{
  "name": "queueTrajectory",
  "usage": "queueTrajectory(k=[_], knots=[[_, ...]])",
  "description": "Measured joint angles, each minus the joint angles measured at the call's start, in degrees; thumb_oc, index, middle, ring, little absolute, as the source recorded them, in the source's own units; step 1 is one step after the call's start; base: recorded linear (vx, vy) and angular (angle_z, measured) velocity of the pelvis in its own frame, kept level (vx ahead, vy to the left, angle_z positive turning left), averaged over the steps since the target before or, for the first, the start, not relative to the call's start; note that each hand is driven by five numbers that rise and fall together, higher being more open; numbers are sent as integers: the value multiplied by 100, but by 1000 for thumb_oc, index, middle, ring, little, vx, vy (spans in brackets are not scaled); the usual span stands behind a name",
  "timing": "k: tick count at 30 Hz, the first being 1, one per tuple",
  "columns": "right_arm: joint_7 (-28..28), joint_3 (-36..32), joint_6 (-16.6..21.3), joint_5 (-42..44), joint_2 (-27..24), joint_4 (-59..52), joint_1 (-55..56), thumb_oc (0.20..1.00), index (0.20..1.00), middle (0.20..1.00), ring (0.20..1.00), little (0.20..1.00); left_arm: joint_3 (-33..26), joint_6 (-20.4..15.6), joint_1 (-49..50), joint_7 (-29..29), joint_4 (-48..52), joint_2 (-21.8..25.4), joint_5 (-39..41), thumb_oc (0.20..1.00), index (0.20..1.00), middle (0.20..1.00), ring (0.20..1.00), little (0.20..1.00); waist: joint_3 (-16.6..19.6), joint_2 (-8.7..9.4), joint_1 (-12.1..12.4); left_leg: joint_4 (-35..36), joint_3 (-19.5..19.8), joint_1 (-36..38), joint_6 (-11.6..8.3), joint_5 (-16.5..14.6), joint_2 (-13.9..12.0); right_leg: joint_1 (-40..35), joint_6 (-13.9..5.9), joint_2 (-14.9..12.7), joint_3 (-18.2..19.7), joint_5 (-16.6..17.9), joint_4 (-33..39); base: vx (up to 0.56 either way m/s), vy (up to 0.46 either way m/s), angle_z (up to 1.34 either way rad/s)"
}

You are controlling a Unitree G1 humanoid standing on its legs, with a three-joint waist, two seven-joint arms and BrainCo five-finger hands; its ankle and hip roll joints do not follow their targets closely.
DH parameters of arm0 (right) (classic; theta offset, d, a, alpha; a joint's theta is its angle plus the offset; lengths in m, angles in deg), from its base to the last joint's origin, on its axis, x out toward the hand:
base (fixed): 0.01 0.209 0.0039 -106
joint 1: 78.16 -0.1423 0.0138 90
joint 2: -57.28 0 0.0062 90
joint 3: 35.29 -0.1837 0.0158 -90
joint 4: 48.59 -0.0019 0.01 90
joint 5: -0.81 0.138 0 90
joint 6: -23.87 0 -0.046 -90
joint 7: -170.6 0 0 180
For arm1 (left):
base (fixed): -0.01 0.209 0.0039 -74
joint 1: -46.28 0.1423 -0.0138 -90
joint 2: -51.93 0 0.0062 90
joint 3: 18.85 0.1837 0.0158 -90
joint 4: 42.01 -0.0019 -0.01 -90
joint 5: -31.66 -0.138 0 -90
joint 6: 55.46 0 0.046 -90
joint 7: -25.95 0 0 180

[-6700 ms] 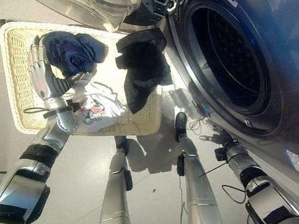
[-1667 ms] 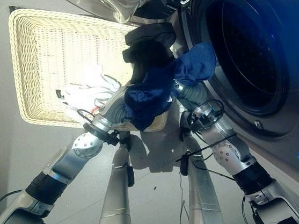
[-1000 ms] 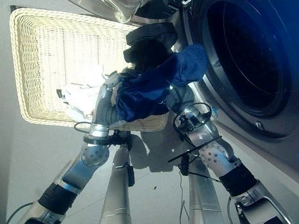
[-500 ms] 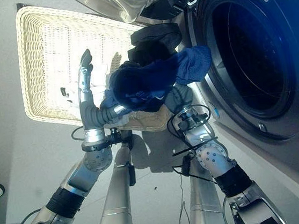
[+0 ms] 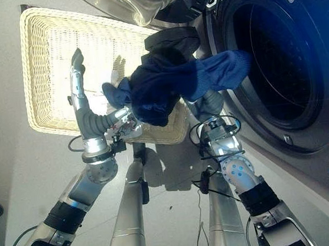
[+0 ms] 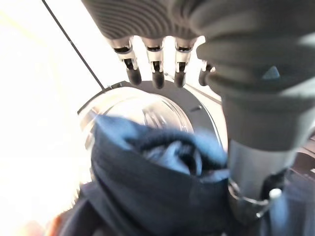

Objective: Put the clothes into the washing machine.

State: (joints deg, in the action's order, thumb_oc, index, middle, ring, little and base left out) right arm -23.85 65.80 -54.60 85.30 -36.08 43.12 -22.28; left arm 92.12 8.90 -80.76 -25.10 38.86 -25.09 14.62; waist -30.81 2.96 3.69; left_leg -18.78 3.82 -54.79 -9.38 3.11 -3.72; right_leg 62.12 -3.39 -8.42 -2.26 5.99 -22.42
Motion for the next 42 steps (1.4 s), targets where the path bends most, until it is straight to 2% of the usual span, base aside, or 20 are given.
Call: queueTrajectory(k=[7,18,19,25,33,38,42], knots=[[200,-577,343,300,-242,791,-223,200,200,200,200,200,0,-111,-217,43,-513,201,81,1000,1000,1000,1000,1000,0,0,-21,-13,-5,-12,5,-24,-1,1,-3,1,1,2,20,0,0,0],[278,-791,365,734,-414,1745,-741,200,200,200,200,200,22,-164,-581,-60,-1077,279,556,1000,1000,1000,1000,1000,0,0,-35,-75,4,-67,10,-57,-3,17,-2,2,-8,2,29,0,0,0],[270,-812,359,840,-427,1994,-852,200,200,200,200,200,114,-211,-686,-106,-1352,281,632,1000,1000,1000,1000,1000,0,0,-38,-93,9,-65,9,-64,-3,7,-3,3,-9,2,29,0,0,0],[441,-843,358,1133,-512,2730,-1209,200,200,200,200,200,169,-100,-821,-202,-2013,337,1172,1000,1000,1000,1000,1000,0,0,-120,-112,10,-110,13,-79,-3,28,-14,6,-10,13,65,0,0,0],[515,-840,351,1215,-778,3366,-1536,200,200,200,200,200,409,70,-1066,-297,-2748,359,1393,1000,1000,1000,1000,1000,0,0,-126,-93,-10,-168,13,-91,-13,97,17,13,-9,37,85,0,0,0],[783,-840,350,1299,-878,3900,-1794,200,200,200,200,200,529,186,-1180,-301,-3085,367,1587,1000,1000,1000,1000,1000,0,0,-131,-107,-16,-185,13,-91,-17,114,7,19,-6,32,82,0,0,0],[1265,-777,211,897,-898,4098,-1879,200,200,200,200,200,617,296,-1243,-289,-3282,364,1618,1000,1000,1000,1000,1000,0,0,-134,-102,-24,-200,13,-91,-20,135,8,21,-3,33,86,0,0,0]])
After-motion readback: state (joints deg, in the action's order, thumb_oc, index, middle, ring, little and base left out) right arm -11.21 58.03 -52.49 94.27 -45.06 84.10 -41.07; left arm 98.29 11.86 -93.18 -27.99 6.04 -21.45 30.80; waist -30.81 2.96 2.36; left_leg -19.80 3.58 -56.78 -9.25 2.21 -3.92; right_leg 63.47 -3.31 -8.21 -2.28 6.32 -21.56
